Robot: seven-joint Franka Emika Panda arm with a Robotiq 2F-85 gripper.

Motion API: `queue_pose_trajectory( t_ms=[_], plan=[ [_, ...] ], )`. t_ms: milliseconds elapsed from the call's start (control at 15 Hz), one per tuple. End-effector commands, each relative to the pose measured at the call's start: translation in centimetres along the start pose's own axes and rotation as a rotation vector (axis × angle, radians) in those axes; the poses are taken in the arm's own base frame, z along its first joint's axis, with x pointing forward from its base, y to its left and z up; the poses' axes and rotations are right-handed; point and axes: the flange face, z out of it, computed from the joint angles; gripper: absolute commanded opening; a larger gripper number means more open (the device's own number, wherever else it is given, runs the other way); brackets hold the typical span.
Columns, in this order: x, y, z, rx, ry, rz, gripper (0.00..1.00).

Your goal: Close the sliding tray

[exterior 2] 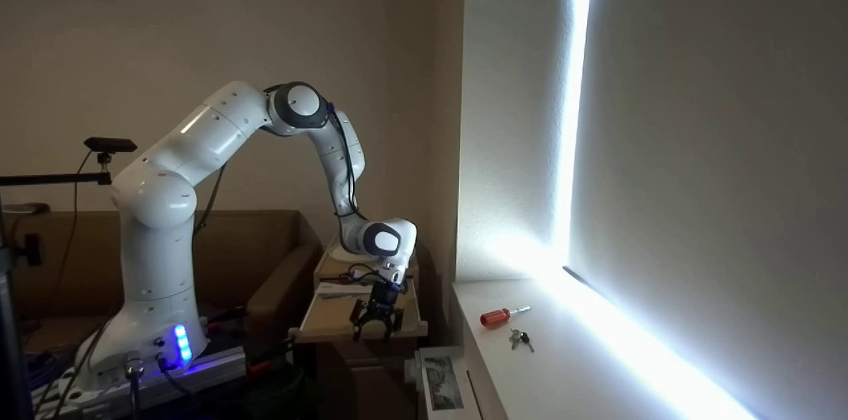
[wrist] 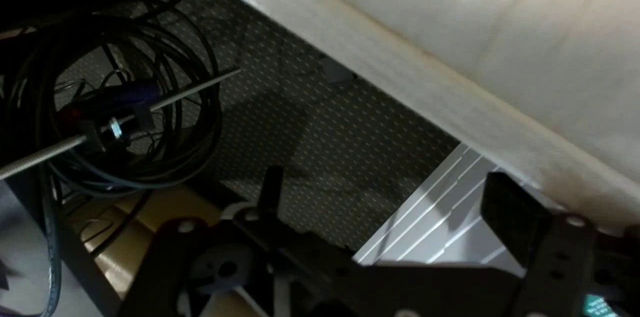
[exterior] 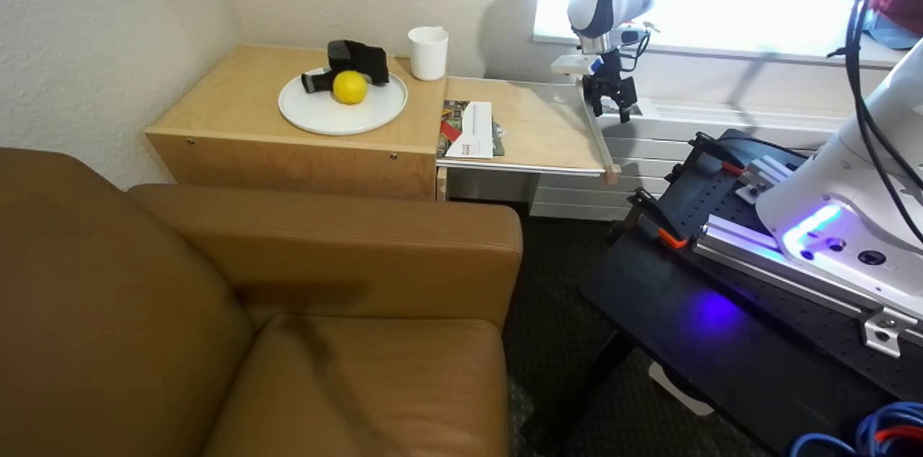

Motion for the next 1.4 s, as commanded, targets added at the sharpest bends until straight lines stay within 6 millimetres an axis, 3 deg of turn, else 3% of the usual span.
queue_pose_trajectory(
  t_ms=[0,200,333,667,1067,1200,1333],
  plan=[
    [-1.0,-1.7,0.4,0.032,-0.050,0.044,1.00],
    [-2.7,-2.0,-0.3,0.030,-0.086,0.014,1.00],
    [-5.3,-1.7,-1.3,0.034,-0.103,-0.057,1.00],
    [-14.6,0.1,-3.2,0.076,-0.016,-0.242,1.00],
    [-26.6,4.9,-6.1,0.179,0.124,-0.472,1.00],
    [-28.6,5.8,-7.0,0.209,0.134,-0.526,1.00],
    [-28.9,6.4,-8.1,0.237,0.117,-0.605,1.00]
  ],
)
